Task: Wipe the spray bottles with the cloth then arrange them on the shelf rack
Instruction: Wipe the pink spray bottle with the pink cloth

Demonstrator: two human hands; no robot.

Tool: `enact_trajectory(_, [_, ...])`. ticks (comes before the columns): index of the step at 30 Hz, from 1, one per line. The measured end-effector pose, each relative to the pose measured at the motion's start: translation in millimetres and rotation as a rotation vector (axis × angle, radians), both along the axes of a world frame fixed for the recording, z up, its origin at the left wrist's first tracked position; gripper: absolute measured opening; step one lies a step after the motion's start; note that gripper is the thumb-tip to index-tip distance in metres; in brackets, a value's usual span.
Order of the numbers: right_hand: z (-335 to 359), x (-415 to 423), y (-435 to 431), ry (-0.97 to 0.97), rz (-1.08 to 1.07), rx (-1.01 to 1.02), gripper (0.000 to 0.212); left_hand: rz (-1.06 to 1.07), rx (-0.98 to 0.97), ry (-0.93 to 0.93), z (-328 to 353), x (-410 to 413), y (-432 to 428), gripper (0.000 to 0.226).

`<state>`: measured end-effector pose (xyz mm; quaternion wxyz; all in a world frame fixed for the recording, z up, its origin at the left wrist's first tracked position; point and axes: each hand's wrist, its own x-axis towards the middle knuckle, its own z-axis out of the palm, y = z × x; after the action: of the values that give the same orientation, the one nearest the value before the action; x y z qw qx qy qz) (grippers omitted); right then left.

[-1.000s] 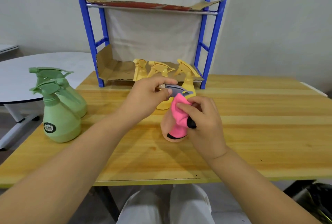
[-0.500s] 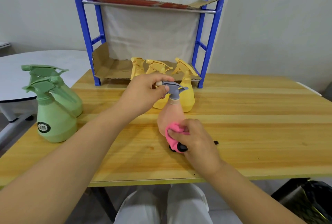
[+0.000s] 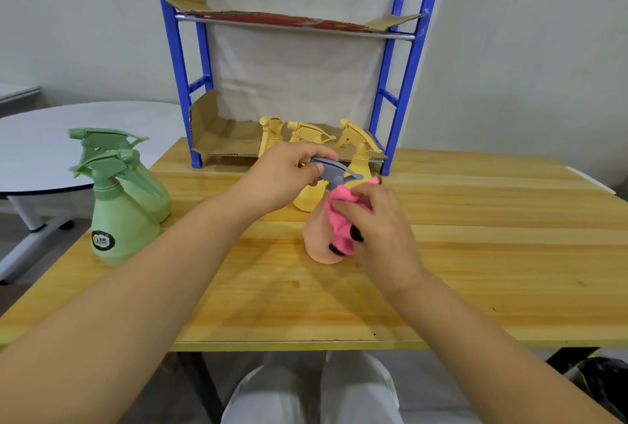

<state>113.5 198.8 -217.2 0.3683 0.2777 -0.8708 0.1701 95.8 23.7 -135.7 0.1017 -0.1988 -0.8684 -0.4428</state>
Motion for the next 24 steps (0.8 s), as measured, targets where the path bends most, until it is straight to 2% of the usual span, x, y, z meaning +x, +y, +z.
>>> enact_trajectory(6, [-32.5, 7.9, 9.0, -0.117, 0.062, 0.090, 0.041, 0.025, 0.011, -0.025, -1.6, -7.4, -0.2, 0.031])
enact_trajectory(10, [-39.2, 12.6, 12.7, -0.205, 0.080, 0.220, 0.041, 0.053, -0.013, -0.008, -3.2, -14.2, 2.0, 0.033])
enact_trajectory(12, [-36.3, 12.6, 14.6, -0.231, 0.095, 0.206, 0.044, 0.106, -0.040, 0.067, -7.1, -17.7, 1.4, 0.033])
enact_trajectory(14, [-31.4, 12.7, 18.9, -0.251, 0.108, 0.168, 0.045, 0.264, -0.012, 0.230, -14.0, -11.2, 1.3, 0.033])
enact_trajectory(16, [-28.6, 14.4, 26.3, -0.271, 0.111, 0.096, 0.047, 0.413, 0.169, 0.383, -23.6, 6.2, 2.5, 0.026])
enact_trajectory(17, [-27.2, 15.9, 30.1, -0.283, 0.112, 0.043, 0.049, 0.439, 0.255, 0.395, -29.4, 15.2, 3.6, 0.022])
enact_trajectory(18, [-26.1, 16.6, 33.8, -0.294, 0.110, -0.019, 0.051, 0.443, 0.298, 0.351, -36.3, 21.3, 5.0, 0.018])
enact_trajectory(20, [-23.4, 15.5, 39.3, -0.338, 0.058, -0.154, 0.055, 0.435, 0.231, 0.174, -52.2, 22.5, 9.1, 0.012])
enact_trajectory(22, [-21.7, 13.7, 42.5, -0.387, -0.042, -0.245, 0.055, 0.443, 0.087, 0.084, -65.4, 17.2, 14.2, 0.025])
enact_trajectory(24, [-21.0, 12.8, 44.4, -0.388, -0.083, -0.271, 0.051, 0.458, 0.033, 0.081, -70.5, 11.0, 20.8, 0.041])
